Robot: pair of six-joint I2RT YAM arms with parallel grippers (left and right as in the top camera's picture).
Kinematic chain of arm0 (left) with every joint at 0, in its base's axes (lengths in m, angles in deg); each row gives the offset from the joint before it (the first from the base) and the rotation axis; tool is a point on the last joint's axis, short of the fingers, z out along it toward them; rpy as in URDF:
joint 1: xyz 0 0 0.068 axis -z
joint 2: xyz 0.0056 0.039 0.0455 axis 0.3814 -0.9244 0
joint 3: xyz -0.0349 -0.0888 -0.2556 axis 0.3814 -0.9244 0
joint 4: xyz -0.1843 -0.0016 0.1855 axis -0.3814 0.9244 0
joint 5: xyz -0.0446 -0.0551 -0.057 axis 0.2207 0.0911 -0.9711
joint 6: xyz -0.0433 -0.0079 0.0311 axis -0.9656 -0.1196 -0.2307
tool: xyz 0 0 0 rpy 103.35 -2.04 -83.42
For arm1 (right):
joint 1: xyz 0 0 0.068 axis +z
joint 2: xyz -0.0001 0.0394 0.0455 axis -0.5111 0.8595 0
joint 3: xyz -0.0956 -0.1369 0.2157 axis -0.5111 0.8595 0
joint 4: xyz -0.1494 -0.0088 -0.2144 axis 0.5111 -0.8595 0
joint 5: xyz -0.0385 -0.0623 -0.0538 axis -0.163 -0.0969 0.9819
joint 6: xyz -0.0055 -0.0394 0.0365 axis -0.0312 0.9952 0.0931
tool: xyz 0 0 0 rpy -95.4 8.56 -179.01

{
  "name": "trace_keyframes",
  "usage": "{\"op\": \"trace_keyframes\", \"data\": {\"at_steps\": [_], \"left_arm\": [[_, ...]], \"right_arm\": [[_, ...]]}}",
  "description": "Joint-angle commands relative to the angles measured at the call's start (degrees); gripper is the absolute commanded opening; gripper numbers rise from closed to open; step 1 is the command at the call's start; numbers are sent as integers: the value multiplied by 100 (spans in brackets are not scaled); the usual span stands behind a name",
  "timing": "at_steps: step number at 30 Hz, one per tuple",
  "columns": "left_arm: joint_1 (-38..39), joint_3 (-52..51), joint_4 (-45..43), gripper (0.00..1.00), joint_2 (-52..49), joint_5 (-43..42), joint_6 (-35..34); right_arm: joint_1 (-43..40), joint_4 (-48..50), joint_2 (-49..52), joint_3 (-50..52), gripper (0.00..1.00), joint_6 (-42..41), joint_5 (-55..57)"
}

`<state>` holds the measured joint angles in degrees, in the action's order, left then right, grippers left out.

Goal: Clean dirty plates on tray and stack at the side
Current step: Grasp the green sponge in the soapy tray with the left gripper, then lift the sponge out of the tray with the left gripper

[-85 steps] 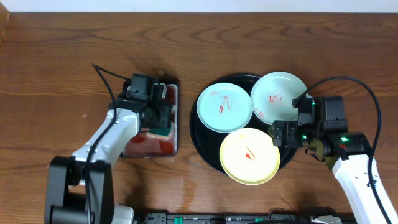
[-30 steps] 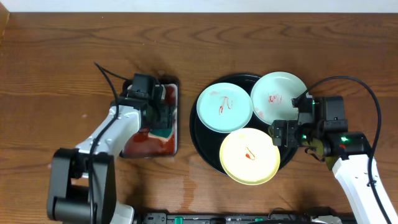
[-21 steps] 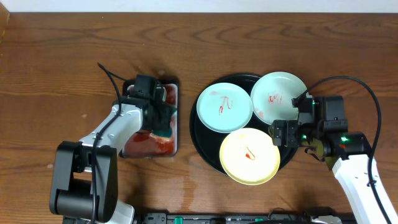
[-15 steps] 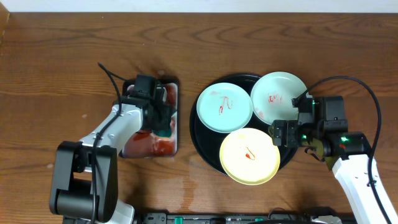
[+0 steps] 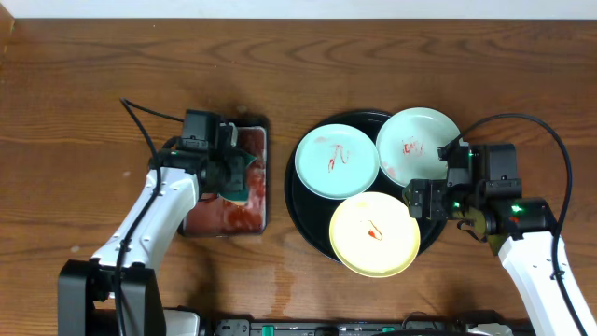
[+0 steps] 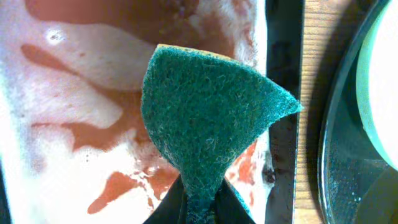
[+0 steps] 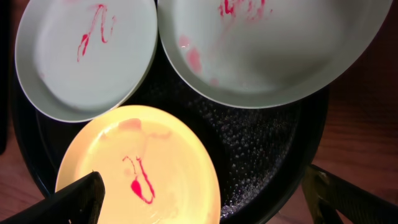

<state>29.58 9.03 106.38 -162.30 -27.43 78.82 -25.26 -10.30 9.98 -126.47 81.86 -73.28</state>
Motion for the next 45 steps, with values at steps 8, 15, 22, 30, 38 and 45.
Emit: {"op": "trace_keyframes", "data": {"at_steps": [8,15,22,30,38,45], "left_arm": [[-22,114,-872,7,0,48,-684],[170,-116,-848,7,0,50,-844],[361,-199,-846,8,-120,173,-846],[535,-199,-868,7,-468,319,-1032],[977,-199,-938,7,-527,258,-1158],[1360,-199,-979,7,-527,243,-1292]], "right_arm": [[-61,33,2,-105,99,-7,-48],[-61,33,2,-105,99,-7,-48],[-61,31,2,-105,99,-7,-48],[-61,31,2,-105,99,-7,-48],[-61,31,2,-105,99,-4,-48],[-61,31,2,-105,99,-4,-48]]}}
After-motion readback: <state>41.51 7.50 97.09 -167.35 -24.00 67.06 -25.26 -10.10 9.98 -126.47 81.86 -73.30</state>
